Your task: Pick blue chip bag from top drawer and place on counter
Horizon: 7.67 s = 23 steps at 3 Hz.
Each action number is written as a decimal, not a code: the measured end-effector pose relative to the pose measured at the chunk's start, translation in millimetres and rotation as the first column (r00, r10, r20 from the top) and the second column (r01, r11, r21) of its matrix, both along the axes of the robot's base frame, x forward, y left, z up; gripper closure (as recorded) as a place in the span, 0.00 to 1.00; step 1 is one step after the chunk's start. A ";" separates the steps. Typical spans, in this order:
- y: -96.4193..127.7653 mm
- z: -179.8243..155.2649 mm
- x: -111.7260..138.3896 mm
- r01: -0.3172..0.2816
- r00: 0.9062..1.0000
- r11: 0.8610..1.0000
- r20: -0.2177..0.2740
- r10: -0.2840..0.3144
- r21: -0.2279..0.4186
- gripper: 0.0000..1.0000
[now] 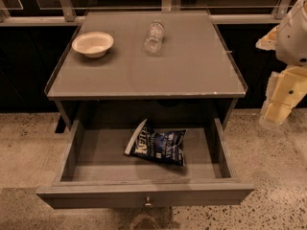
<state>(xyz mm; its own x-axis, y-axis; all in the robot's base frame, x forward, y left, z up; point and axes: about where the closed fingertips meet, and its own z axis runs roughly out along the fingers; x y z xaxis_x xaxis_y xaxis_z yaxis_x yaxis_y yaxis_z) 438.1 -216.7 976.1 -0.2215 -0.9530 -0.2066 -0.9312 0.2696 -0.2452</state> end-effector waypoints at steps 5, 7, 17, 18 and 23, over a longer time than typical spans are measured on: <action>8.9 -136.3 18.8 0.081 0.992 0.958 0.075 -0.106 0.275 0.00; 19.0 -201.9 18.2 0.136 0.991 0.909 -0.040 -0.131 0.395 0.00; 143.9 -346.9 107.4 0.111 0.988 0.826 -0.155 -0.029 0.553 0.88; 139.1 -324.3 105.1 0.085 0.990 0.835 -0.140 -0.009 0.544 1.00; 80.2 -136.0 30.1 0.048 0.999 0.913 -0.008 -0.049 0.404 1.00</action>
Offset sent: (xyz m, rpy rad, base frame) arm 0.0041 -0.0048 -0.0519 0.0722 -0.1190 -0.1265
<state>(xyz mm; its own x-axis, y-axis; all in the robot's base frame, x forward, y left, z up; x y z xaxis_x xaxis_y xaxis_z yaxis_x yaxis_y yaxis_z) 468.2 -136.5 840.1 -0.2646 -0.7762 -0.5723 -0.9141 0.3910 -0.1077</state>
